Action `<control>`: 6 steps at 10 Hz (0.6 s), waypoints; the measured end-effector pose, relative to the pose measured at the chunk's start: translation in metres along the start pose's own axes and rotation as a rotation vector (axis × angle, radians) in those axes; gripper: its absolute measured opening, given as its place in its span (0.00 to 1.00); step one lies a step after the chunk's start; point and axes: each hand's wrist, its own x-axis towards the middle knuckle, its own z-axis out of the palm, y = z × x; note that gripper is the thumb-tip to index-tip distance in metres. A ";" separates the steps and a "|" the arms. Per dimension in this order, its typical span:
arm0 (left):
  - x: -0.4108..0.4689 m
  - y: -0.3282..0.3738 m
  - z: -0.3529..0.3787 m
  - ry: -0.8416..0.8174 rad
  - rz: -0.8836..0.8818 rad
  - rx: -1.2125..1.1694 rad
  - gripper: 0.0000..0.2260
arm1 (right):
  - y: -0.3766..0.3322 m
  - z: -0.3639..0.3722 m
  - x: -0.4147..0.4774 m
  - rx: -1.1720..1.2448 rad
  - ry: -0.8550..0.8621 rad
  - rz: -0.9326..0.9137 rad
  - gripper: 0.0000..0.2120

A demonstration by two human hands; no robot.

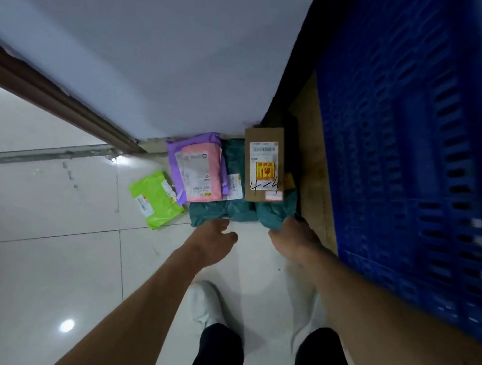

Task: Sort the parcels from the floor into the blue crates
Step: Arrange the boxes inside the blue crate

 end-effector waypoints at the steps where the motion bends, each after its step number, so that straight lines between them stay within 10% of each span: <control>1: 0.066 -0.004 0.013 0.018 0.050 -0.048 0.20 | -0.002 0.017 0.057 0.310 0.028 0.091 0.32; 6: 0.159 0.013 0.046 0.007 0.182 -0.247 0.24 | 0.006 0.034 0.155 0.706 0.105 -0.054 0.29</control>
